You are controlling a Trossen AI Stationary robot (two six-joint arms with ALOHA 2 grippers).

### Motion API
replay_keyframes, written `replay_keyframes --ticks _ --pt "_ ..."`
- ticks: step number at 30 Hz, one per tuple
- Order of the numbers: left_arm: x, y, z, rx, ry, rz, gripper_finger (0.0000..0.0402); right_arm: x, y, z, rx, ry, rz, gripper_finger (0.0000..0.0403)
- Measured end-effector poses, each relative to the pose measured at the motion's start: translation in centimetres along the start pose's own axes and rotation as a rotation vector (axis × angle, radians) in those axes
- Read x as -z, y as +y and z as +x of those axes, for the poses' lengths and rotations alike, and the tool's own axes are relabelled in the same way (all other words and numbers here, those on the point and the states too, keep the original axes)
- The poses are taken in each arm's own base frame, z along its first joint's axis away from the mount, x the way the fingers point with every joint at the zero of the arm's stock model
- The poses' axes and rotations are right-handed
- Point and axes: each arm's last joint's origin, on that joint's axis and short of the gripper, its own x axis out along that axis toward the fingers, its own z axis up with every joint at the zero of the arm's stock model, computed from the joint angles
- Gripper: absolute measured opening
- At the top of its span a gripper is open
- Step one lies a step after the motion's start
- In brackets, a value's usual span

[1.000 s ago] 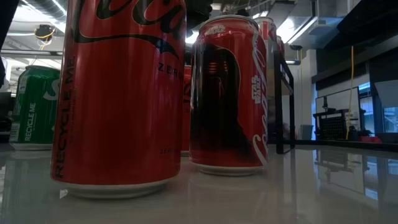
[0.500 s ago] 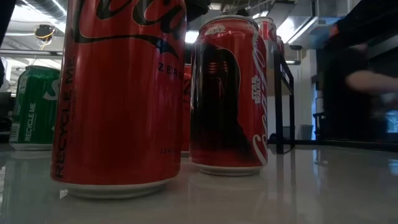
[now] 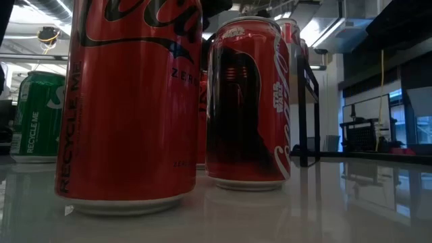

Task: Place canned beverage on shelf
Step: Put the top red-black soda can on the shelf

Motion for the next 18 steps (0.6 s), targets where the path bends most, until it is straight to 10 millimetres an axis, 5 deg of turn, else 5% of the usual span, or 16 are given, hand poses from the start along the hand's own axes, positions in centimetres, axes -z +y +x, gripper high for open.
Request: replay_keyframes --ticks 7,18 --pt "-0.2 0.1 -0.6 -0.036 -0.014 -0.126 0.0374 0.0 0.0 0.0 0.002 0.002 -0.003 0.0381" --pt "-0.7 0.0 -6.0 -0.131 -0.123 -0.23 0.0374 0.0 0.0 0.0 0.003 0.002 -0.004 0.0381"
